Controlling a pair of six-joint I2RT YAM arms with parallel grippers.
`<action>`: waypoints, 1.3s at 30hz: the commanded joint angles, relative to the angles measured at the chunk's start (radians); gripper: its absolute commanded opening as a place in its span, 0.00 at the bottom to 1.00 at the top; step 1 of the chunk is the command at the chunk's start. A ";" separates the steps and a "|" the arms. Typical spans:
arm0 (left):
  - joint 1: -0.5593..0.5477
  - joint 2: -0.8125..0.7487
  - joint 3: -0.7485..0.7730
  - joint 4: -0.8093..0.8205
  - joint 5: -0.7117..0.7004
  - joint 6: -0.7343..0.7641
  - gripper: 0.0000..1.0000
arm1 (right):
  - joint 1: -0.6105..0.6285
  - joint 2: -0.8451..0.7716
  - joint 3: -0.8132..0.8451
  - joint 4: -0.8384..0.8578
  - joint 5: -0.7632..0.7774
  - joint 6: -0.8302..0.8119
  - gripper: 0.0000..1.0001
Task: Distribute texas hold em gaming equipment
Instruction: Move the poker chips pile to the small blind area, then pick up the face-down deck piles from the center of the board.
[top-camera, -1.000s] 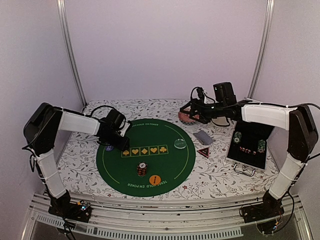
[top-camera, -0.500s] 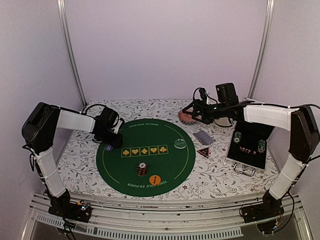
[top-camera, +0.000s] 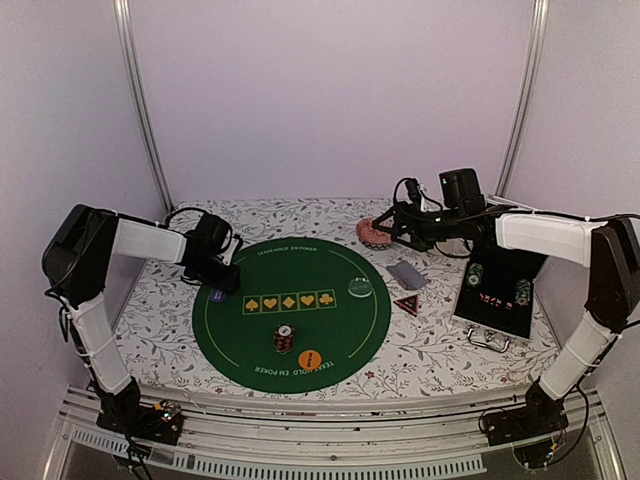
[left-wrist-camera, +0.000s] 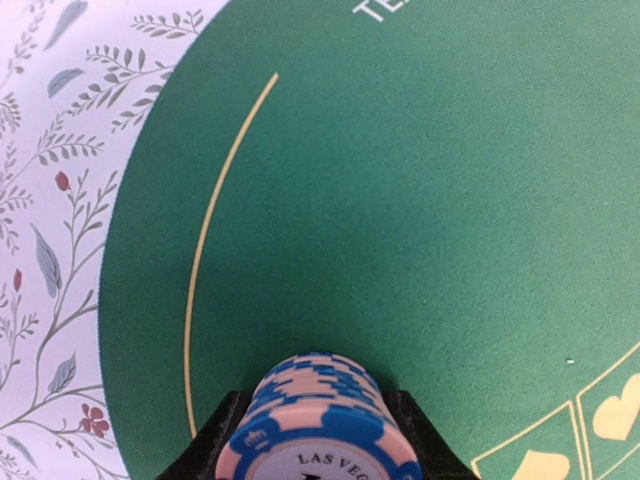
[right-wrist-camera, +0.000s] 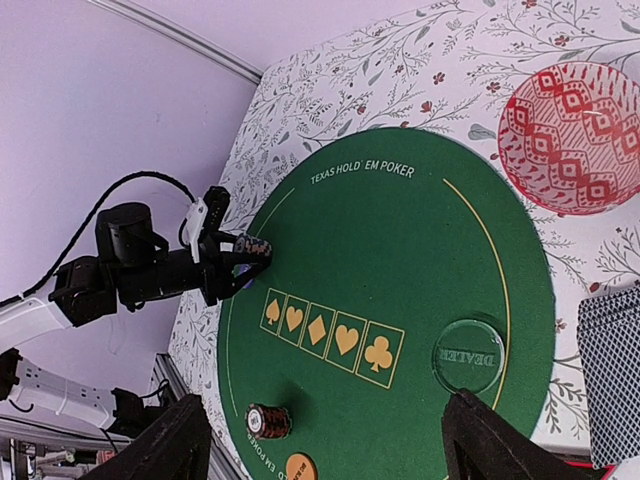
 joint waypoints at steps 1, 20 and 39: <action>0.045 0.022 -0.030 -0.062 -0.095 0.004 0.41 | -0.011 -0.041 -0.015 -0.010 0.008 -0.021 0.82; -0.007 -0.131 -0.028 -0.042 -0.053 0.008 0.96 | -0.032 -0.091 -0.006 -0.033 -0.006 -0.059 0.84; -0.070 -0.599 0.044 -0.148 0.164 0.028 0.98 | -0.090 -0.347 0.002 -0.136 0.226 -0.298 0.99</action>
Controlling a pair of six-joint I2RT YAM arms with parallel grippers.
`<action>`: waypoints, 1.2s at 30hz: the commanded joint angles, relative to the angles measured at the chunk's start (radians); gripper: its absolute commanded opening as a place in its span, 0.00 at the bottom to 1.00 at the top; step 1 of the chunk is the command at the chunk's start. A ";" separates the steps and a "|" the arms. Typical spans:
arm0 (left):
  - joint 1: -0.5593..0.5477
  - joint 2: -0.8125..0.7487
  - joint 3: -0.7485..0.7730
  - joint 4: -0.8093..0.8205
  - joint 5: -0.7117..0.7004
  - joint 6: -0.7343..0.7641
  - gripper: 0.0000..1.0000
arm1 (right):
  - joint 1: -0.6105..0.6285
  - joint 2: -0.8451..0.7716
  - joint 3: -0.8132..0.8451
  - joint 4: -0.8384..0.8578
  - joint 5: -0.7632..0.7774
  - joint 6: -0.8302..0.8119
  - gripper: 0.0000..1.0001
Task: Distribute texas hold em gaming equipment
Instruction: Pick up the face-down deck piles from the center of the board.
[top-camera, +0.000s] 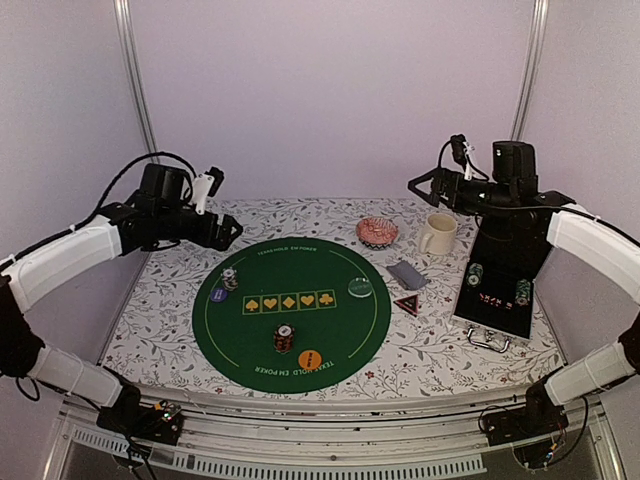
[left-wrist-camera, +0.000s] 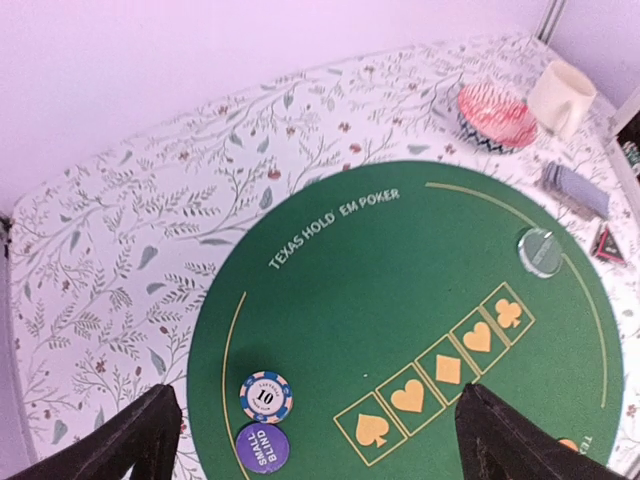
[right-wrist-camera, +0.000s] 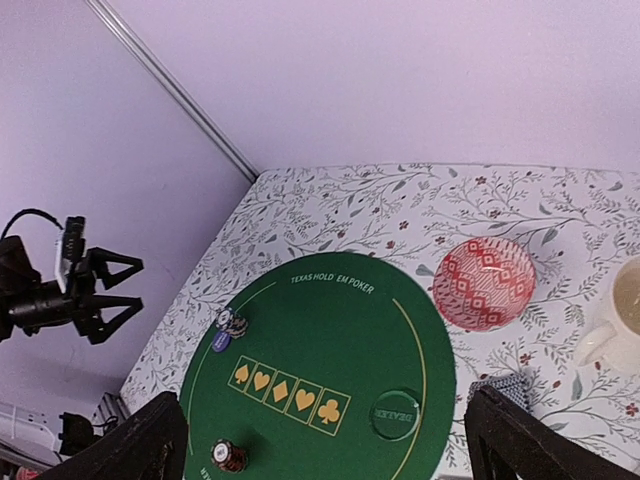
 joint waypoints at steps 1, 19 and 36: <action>-0.009 -0.137 0.004 -0.056 0.015 -0.002 0.98 | -0.009 -0.080 0.003 -0.067 0.139 -0.141 0.99; -0.008 -0.249 -0.111 0.200 0.065 0.001 0.98 | -0.008 -0.061 0.029 -0.476 0.300 -0.362 0.99; -0.005 -0.273 -0.169 0.187 0.036 0.065 0.98 | 0.028 0.468 0.243 -0.601 0.331 -0.513 0.99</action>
